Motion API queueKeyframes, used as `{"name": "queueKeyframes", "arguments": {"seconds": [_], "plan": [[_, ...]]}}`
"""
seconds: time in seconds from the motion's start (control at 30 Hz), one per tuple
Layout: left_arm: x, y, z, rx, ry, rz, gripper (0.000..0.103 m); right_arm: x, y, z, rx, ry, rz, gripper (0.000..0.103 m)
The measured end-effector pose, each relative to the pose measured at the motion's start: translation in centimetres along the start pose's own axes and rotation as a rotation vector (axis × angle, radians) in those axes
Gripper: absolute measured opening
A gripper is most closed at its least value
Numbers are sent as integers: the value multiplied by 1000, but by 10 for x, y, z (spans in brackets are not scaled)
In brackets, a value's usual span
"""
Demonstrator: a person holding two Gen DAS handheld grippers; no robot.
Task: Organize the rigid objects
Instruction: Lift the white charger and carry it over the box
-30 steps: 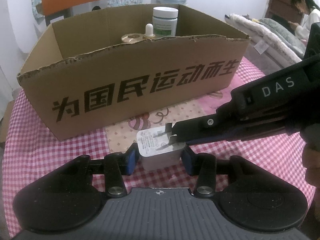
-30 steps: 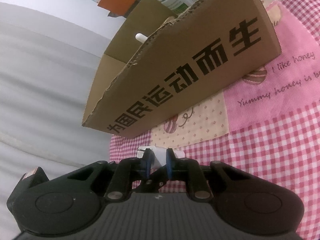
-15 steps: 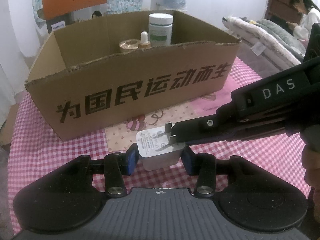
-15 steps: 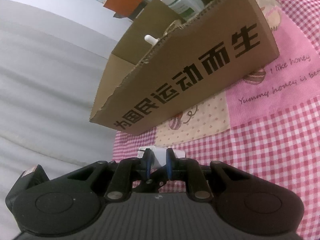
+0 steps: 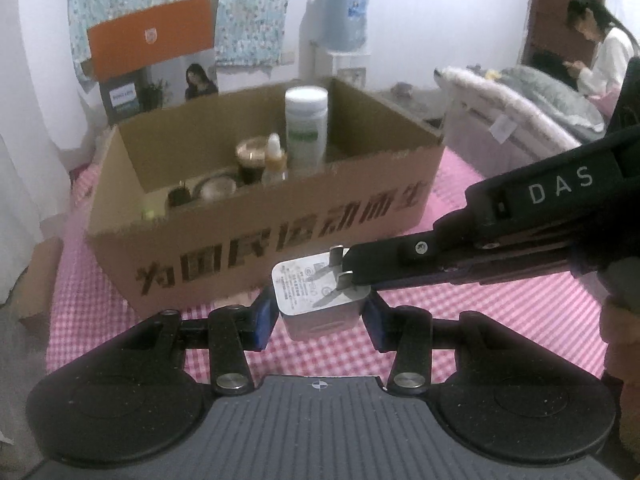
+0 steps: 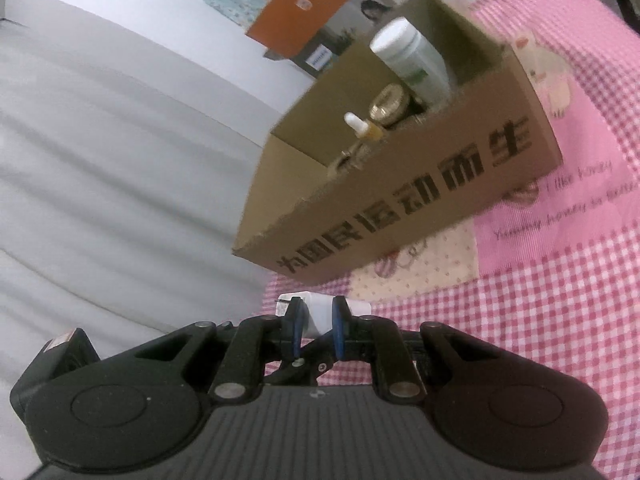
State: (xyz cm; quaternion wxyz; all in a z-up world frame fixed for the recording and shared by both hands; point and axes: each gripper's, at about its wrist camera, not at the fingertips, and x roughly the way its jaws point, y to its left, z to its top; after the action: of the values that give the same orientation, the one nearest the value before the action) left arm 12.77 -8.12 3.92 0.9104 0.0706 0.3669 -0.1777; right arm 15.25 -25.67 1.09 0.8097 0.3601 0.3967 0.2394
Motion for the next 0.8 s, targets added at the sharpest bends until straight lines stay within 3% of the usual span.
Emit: {"name": "queueKeyframes", "arguments": {"seconds": [0.4,0.57,0.8], "plan": [[-2,-2,82,10,-83,-46,45,-30,38,65,-119,-116,25,17],[24,0,106,-12,-54,-82,45,-24,34,100,-132,-125,-17,17],[81,4,120,-51,48,-119,45,3,1,134,-97,-79,-85,17]]}}
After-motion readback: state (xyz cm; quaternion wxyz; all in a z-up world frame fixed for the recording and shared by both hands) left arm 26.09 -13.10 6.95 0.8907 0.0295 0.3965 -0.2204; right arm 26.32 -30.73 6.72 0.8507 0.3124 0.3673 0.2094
